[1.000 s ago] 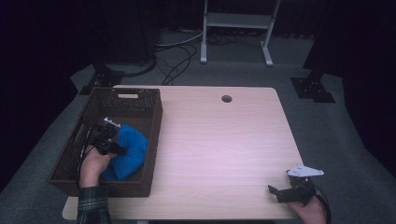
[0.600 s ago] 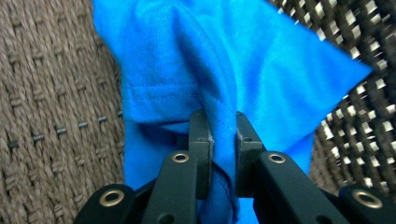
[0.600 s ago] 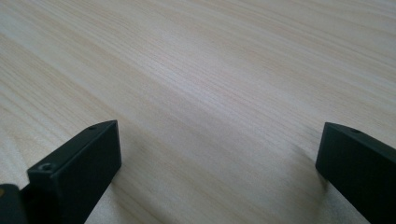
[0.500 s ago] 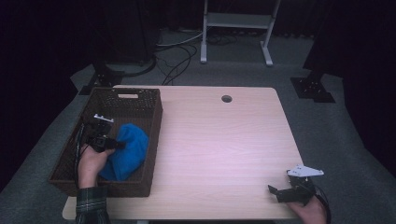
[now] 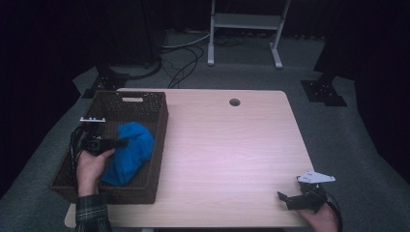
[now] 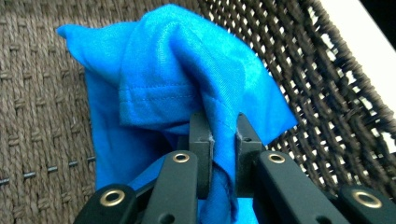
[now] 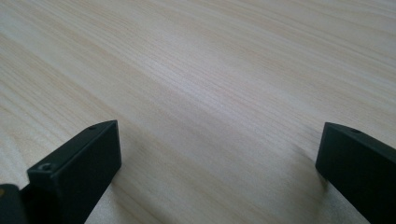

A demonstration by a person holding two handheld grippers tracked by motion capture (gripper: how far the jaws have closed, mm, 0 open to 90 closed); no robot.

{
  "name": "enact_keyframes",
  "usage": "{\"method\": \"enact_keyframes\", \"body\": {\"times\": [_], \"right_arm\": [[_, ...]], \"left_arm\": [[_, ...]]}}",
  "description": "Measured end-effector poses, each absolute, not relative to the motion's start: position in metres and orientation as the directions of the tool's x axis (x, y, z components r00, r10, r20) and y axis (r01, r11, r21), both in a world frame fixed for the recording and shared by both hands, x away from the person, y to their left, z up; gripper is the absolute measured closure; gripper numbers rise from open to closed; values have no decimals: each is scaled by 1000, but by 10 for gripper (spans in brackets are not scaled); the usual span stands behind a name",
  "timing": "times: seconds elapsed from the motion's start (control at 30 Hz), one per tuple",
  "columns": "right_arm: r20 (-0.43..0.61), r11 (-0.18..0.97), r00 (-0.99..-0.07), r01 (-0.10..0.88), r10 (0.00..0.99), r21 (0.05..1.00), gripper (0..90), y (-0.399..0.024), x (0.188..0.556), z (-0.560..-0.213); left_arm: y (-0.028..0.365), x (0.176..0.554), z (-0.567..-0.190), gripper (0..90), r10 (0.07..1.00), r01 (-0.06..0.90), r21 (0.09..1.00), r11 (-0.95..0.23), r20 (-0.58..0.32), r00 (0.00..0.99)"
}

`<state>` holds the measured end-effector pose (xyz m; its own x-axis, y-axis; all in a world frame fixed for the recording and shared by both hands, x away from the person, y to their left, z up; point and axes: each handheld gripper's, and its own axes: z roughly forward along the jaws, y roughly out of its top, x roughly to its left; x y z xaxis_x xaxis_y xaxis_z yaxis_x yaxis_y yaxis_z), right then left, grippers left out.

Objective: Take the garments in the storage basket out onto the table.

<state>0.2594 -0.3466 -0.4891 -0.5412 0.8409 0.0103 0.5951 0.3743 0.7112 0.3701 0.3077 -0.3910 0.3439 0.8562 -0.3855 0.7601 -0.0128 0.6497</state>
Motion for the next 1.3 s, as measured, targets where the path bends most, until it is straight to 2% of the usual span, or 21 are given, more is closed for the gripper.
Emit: {"method": "enact_keyframes", "body": {"times": [0.67, 1.3], "right_arm": [[10, 374, -541, 595, 841, 711, 0, -347, 259, -489], [10, 374, -541, 595, 841, 711, 0, -347, 259, -489]], "left_arm": [[329, 358, -383, 824, 767, 647, 735, 201, -529, 363], [335, 354, -380, 824, 647, 578, 757, 305, -610, 458]]}}
